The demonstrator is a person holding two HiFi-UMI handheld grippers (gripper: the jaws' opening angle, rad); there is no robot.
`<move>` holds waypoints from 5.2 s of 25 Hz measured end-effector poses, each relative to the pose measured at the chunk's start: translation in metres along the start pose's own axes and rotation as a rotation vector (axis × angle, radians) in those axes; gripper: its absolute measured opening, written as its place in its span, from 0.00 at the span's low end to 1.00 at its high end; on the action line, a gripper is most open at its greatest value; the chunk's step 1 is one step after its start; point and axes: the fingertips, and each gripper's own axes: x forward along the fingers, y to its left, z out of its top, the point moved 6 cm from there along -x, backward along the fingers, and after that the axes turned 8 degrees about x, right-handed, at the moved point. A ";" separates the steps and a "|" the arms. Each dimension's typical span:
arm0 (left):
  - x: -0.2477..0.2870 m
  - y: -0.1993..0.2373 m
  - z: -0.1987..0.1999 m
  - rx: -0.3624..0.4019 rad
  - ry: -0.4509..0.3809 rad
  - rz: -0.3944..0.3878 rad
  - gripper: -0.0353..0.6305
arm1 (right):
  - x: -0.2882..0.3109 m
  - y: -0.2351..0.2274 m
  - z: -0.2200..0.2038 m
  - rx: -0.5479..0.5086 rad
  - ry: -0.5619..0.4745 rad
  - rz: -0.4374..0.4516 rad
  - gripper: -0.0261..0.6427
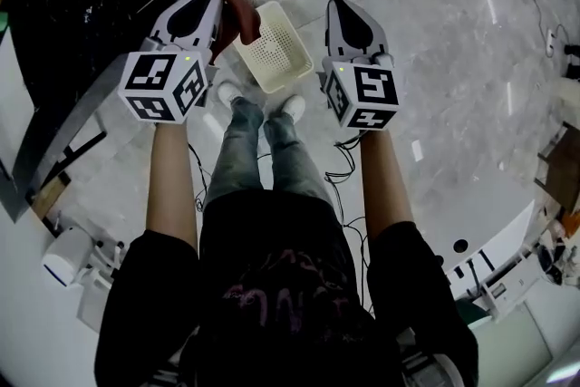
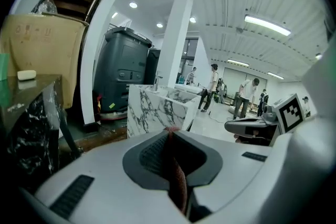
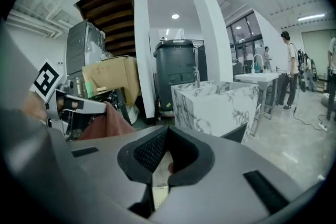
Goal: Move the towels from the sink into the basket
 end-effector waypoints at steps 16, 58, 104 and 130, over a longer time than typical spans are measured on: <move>0.092 -0.002 -0.208 -0.020 0.107 -0.094 0.10 | 0.076 -0.064 -0.195 0.066 0.079 -0.053 0.06; 0.231 -0.007 -0.545 0.049 0.364 -0.273 0.40 | 0.167 -0.123 -0.498 0.113 0.253 -0.075 0.06; 0.036 -0.040 -0.045 0.104 -0.010 0.030 0.08 | 0.002 -0.044 -0.017 0.049 -0.040 -0.053 0.06; -0.079 -0.040 0.121 0.146 -0.208 0.197 0.08 | -0.107 -0.003 0.151 -0.043 -0.243 -0.015 0.06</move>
